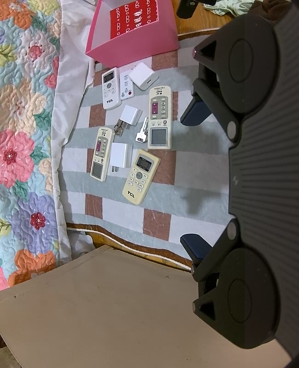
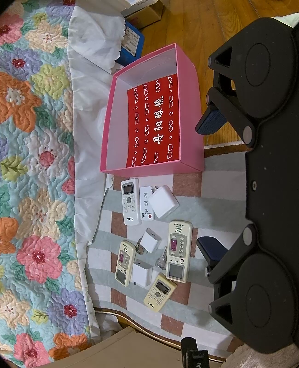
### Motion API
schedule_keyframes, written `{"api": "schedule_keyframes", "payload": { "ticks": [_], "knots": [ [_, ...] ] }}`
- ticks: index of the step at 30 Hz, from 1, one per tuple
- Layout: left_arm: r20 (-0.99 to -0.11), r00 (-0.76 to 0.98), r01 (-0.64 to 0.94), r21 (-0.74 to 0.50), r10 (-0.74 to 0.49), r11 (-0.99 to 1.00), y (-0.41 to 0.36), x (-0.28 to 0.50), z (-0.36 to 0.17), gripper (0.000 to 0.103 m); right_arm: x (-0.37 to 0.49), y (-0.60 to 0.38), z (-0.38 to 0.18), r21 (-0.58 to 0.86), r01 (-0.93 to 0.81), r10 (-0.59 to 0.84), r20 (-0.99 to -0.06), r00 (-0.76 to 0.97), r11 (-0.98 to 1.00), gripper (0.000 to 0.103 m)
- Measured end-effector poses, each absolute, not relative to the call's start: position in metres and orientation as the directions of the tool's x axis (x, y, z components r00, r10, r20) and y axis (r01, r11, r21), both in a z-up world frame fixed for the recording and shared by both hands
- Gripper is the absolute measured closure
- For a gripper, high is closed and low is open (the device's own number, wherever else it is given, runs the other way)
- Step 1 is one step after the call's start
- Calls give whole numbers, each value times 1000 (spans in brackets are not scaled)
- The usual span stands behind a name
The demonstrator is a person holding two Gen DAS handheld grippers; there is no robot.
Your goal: Organize rigid objects
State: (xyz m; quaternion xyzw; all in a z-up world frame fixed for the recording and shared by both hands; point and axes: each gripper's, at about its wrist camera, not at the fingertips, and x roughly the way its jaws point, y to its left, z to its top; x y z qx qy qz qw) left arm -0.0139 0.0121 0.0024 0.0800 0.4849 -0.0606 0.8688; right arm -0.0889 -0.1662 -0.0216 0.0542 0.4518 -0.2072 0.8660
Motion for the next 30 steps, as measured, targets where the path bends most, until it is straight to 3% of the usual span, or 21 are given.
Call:
{"api": "schedule_keyframes", "payload": {
  "ticks": [11,15,21,24,27,29,30],
  "knots": [
    [-850,524,214,74,-51,974,11,-18,7,2,-91,-164,-18,-73,378,-284,-793,539,923,5],
    [-820,572,231,142,-16,963,9,-27,21,2,-98,-157,-12,-26,287,-207,-757,620,958,5],
    [-807,589,228,123,-36,966,13,-8,27,2,-115,-150,-7,-26,48,-54,-555,830,999,0],
    [-792,605,244,95,-75,965,10,10,20,2,-99,-154,-16,14,-33,35,-596,802,999,0],
    [-730,678,276,144,-87,950,-6,16,18,2,-75,-164,-32,105,-55,111,-674,730,993,1],
    [-703,703,299,153,-108,942,-17,20,16,1,-58,-174,-46,188,-61,180,-718,673,980,13],
    [-713,691,305,138,-119,942,-21,25,12,1,-52,-179,-54,226,-43,198,-726,659,973,14]
  ]
}}
